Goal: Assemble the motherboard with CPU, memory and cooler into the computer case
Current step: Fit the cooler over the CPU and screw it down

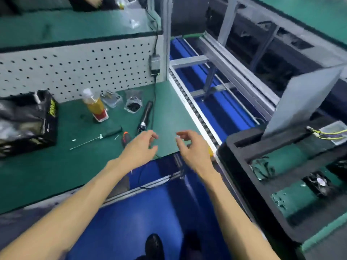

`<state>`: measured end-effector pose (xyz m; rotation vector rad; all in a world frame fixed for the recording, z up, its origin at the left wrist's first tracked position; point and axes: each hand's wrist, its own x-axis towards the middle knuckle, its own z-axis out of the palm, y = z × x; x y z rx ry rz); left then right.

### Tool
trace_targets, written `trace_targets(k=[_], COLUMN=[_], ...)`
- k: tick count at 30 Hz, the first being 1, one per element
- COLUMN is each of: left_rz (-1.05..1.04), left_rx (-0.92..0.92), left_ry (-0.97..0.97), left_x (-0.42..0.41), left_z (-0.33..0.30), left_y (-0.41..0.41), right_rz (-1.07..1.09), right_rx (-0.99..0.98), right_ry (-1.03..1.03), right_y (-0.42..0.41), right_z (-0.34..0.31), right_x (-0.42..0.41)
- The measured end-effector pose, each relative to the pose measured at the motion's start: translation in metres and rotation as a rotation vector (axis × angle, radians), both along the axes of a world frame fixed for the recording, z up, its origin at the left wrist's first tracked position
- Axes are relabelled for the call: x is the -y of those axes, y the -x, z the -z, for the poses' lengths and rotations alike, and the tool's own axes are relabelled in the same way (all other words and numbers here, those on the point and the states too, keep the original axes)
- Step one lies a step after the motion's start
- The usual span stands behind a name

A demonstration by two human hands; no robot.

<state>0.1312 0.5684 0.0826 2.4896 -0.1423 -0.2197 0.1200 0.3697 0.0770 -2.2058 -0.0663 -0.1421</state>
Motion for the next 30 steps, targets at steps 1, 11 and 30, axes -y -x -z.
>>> trace_targets(k=[1, 11, 30], left_rz=[-0.043, -0.443, -0.641], left_rx=[-0.010, -0.178, -0.351], left_ry=[-0.001, 0.010, -0.005], left_x=[-0.019, -0.143, -0.174], left_z=[0.004, 0.047, 0.070], left_y=[-0.001, 0.028, 0.003], right_rz=[-0.040, -0.364, -0.448], right_rx=[-0.041, -0.365, -0.616], right_ry=[0.008, 0.319, 0.353], right_y=[-0.009, -0.061, -0.122], right_z=[0.005, 0.083, 0.162], right_x=[-0.019, -0.175, -0.241])
